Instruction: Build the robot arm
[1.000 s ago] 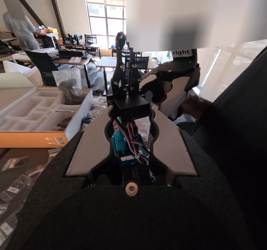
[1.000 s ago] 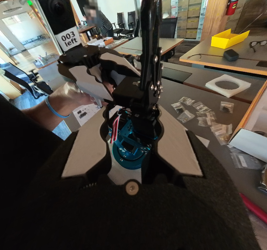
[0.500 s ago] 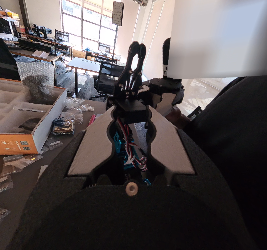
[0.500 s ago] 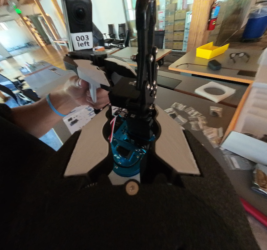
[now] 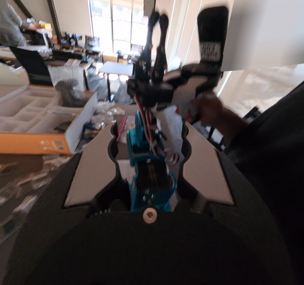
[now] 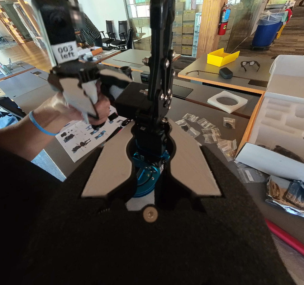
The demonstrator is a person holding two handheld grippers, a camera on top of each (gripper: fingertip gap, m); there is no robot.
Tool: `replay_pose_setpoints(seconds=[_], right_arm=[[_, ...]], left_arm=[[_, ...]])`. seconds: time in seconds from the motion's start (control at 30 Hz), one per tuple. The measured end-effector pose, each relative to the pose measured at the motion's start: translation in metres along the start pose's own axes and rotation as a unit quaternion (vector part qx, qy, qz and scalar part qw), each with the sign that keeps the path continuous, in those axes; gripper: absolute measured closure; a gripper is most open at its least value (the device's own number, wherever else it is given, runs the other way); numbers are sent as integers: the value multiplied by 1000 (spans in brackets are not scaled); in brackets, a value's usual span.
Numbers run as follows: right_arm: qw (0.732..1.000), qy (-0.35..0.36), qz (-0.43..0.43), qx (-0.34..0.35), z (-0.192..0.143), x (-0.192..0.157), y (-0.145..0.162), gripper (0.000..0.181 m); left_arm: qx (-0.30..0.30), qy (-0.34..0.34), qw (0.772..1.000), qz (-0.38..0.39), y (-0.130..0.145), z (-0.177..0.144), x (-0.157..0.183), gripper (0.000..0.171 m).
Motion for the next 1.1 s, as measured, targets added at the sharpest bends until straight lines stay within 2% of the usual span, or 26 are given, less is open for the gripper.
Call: replay_pose_setpoints(seconds=[0.1, 0.13, 0.27, 0.37, 0.6, 0.83, 0.97, 1.1], right_arm=[[1000, 3, 23, 0, -1, 1, 0, 152], [1000, 2, 29, 3, -1, 1, 0, 152], [997, -1, 73, 16, -2, 5, -1, 153], [993, -10, 118, 21, -2, 10, -1, 154], [972, -47, 227, 43, -7, 25, -2, 155], [918, -113, 371, 78, -11, 49, 4, 156], [895, -140, 412, 100, -13, 56, 10, 156], [887, -150, 420, 122, -15, 59, 13, 156]], left_arm=[[-95, -33, 994, 40, 47, -3, 7, 78], [-109, -37, 992, 42, 57, -1, 11, 79], [-116, -36, 992, 21, 78, 7, 20, 86], [-144, -51, 987, 44, 93, 12, 21, 91], [-142, -66, 986, 58, 97, 9, 20, 91], [-141, -69, 986, 56, 98, 7, 19, 91], [-142, -67, 986, 56, 98, 7, 20, 91], [-165, -60, 983, 56, 99, 7, 21, 91]])
Point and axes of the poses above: each gripper's, where its closed fingertips meet, z out along the fingers, y out of its underside, x = y × z across the jaws, the point moved 2 cm from there along -z, back along the fingers, and after that the axes turned 14 degrees about z, right-handed, at the moved point
